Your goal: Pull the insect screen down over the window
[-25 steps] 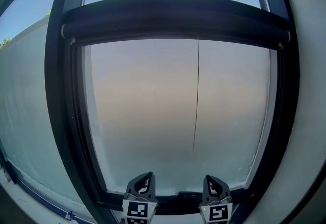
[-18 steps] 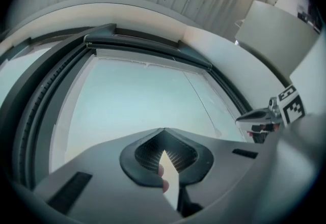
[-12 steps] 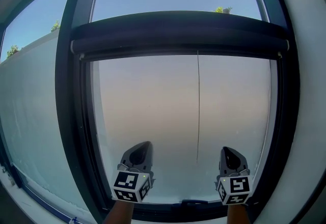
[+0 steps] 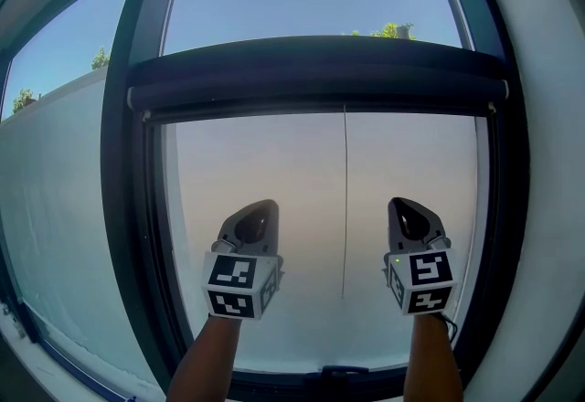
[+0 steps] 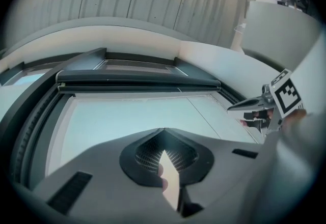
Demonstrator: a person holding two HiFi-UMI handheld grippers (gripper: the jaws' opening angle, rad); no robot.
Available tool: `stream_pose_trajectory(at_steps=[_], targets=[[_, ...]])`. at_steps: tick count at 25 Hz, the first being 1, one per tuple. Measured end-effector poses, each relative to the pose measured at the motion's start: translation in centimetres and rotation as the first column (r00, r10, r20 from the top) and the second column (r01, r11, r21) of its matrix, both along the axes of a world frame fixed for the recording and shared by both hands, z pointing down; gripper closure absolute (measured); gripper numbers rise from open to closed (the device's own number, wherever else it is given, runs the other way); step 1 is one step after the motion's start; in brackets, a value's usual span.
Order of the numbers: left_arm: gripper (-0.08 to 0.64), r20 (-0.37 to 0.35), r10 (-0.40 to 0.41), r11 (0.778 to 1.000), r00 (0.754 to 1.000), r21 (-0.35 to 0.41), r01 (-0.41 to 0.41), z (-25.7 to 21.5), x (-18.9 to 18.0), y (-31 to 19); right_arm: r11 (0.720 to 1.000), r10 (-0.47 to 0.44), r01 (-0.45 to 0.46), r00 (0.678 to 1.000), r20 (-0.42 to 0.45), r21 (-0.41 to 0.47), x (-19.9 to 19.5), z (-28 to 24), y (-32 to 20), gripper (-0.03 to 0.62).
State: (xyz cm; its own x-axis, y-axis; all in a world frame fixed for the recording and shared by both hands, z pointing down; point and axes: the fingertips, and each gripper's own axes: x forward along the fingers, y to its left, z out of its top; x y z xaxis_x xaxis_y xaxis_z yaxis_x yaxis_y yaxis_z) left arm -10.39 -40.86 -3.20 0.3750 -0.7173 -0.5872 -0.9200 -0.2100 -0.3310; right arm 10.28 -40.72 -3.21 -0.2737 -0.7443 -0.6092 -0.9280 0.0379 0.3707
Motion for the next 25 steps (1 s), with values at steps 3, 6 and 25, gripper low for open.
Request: stream_pose_trajectory(at_steps=[3, 6, 25], targets=[[0.558, 0.071, -0.068, 0.997, 0.995, 0.028, 0.066, -2.4, 0.4, -0.4, 0.999, 0.038, -0.035, 0.996, -0.081, 0.035, -0.7, -2.4, 0.1, 0.588], [0.558, 0.166, -0.177, 0.983, 0.97, 0.081, 0.165, -4.3, 0.9, -1.0, 0.992, 0.112, -0.098, 0.971, -0.21, 0.074, -1.9, -4.3, 0.2, 0.588], [0.455, 0.506, -0.627, 0.779, 0.592, 0.39, 0.492, -12.3, 5.2, -1.4, 0.879, 0.476, -0.342, 0.602, -0.641, 0.331, -4.4, -10.5, -1.3, 0.488]])
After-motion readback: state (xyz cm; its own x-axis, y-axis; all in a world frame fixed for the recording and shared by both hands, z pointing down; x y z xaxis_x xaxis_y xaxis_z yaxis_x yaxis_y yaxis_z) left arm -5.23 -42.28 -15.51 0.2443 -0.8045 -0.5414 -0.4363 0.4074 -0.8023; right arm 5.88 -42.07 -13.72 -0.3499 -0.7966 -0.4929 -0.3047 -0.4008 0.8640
